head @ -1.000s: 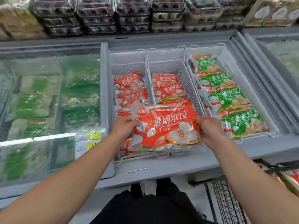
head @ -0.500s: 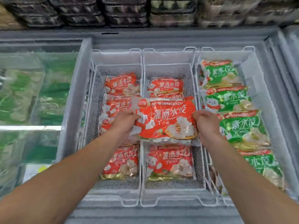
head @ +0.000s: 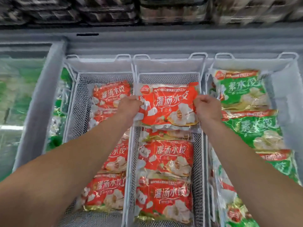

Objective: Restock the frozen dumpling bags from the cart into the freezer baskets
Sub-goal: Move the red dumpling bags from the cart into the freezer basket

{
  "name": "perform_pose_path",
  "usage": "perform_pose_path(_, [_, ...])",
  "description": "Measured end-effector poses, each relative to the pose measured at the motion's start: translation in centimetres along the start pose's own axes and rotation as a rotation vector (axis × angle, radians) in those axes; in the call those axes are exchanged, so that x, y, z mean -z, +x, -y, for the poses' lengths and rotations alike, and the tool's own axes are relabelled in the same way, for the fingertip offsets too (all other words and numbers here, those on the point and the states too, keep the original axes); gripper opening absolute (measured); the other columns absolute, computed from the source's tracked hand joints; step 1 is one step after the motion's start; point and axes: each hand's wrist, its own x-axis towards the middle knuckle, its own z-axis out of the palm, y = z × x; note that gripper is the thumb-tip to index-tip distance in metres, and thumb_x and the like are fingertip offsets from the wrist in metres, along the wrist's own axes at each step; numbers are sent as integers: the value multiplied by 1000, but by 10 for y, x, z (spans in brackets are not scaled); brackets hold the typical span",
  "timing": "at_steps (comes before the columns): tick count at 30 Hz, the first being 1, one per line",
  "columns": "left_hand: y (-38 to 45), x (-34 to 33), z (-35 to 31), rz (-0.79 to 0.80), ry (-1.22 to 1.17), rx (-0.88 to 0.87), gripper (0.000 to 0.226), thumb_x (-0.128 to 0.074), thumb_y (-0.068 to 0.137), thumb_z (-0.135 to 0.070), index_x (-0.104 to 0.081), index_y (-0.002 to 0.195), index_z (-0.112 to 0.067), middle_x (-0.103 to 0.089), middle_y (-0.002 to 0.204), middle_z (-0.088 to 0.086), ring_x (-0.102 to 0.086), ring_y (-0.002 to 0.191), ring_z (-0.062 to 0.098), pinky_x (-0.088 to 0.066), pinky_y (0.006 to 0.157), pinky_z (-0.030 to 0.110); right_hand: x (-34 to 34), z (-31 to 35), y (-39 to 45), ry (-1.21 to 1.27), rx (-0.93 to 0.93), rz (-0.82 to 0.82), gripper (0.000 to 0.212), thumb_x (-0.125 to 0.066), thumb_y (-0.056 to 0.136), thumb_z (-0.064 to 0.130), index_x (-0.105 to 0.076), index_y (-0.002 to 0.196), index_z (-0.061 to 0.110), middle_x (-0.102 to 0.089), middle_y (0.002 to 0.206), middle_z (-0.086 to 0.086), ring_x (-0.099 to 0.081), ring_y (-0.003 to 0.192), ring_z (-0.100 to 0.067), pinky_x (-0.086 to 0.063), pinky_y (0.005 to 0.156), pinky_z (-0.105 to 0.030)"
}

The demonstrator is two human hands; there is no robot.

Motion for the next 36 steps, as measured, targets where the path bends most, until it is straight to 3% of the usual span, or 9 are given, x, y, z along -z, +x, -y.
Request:
perform_pose_path(3, [24,-16,-14,-11,132,-55,17,-53,93,0,-64,85,-11,-65,81,5,-61,69,15,-47,49,20,-5,8,25,-73,30,20,16,-60,87,17,-73,81,24,-74,92,-1,-68,94,-23,-54,92,-41])
perform_pose_path(6, [36,-26,-25,23,278,-134,30,-54,91,-6,-64,120,-9,-65,109,4,-63,104,24,-50,82,27,-5,13,30,-178,119,111,28,-64,88,17,-68,116,17,-63,104,5,-59,101,-14,-47,96,-30])
perform_pose_path(9, [26,-24,-21,75,351,-168,57,-58,93,-11,-43,148,-10,-52,144,5,-50,132,24,-41,104,30,-5,7,19,-280,193,179,32,-62,88,18,-62,120,17,-62,109,1,-60,100,-18,-48,92,-32])
perform_pose_path(14, [-27,1,2,175,428,-209,48,-58,96,-12,-51,143,-9,-56,140,6,-53,128,24,-39,103,30,-4,-5,-29,-376,178,263,40,-63,86,19,-61,126,16,-60,130,-7,-60,115,-25,-48,101,-38])
perform_pose_path(17, [-66,26,18,218,442,-259,49,-59,97,-14,-48,145,-9,-56,140,2,-53,128,19,-36,96,22,2,-9,-74,-428,195,268,40,-64,88,22,-60,127,16,-59,130,-5,-58,117,-25,-44,98,-29])
perform_pose_path(21, [-108,65,54,242,522,-313,56,-64,95,-22,-47,147,-13,-53,146,5,-50,133,23,-36,103,25,7,-15,-147,-495,272,255,37,-64,89,23,-61,124,13,-60,129,-12,-62,106,-27,-49,92,-33])
perform_pose_path(25, [-154,107,93,286,573,-407,55,-64,94,-28,-50,145,-12,-55,144,5,-53,131,23,-38,110,34,11,-30,-223,-546,323,240,42,-63,91,29,-60,128,10,-61,129,-13,-57,118,-31,-46,102,-41])
perform_pose_path(29, [-198,150,141,350,642,-500,53,-62,96,-32,-49,145,-17,-56,143,2,-55,127,22,-42,108,34,13,-54,-308,-561,335,193,43,-62,92,27,-58,133,12,-59,134,-10,-56,120,-27,-42,99,-30])
perform_pose_path(36, [-251,200,216,472,688,-653,53,-65,93,-31,-53,143,-21,-58,142,2,-57,124,20,-47,101,31,20,-119,-428,-511,273,55,42,-66,89,26,-60,128,10,-59,130,-11,-56,119,-28,-42,96,-31])
